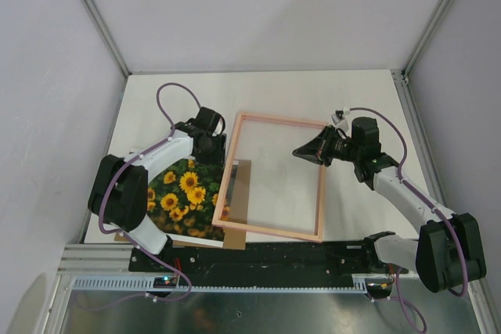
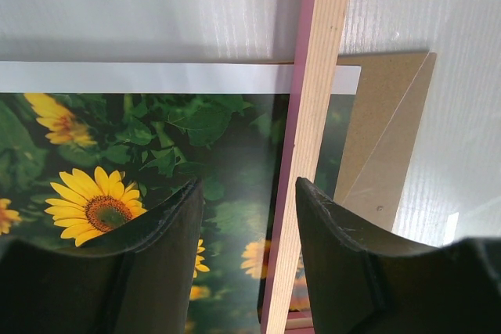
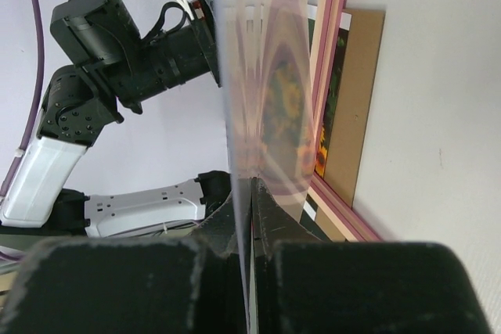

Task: Put the photo into the frame
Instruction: Place the glass panel at the frame body.

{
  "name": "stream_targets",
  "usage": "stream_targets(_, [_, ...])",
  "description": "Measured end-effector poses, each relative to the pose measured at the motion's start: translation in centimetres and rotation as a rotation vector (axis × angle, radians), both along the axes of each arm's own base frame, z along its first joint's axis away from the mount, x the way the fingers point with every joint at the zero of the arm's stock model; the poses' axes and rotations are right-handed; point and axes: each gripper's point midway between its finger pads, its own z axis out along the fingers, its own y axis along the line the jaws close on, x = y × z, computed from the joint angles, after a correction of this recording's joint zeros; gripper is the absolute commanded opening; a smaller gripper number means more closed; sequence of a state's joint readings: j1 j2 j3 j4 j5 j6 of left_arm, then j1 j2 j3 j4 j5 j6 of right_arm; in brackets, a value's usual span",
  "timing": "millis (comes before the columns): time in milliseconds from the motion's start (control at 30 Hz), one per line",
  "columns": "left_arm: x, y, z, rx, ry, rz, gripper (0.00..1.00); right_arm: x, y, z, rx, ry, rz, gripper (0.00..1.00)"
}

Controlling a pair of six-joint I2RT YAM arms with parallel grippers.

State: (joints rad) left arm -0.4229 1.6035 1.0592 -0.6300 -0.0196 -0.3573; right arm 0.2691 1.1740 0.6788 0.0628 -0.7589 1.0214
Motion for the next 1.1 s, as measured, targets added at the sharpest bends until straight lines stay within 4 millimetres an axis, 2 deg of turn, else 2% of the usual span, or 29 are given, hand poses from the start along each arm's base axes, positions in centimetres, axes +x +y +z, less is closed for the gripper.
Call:
stream_targets(700, [-0.6, 0.0, -0.6, -0.006, 0.018, -0.002, 0.55, 0.3, -0.3, -0.2, -0.004, 0.016, -0.022, 0.00])
stream_targets(1100, [-0.9, -0.7, -1.0, -0.048, 0.030, -0.015, 0.55, 1.2, -2.9, -1.0, -0.011, 0.088, -0.095, 0.00])
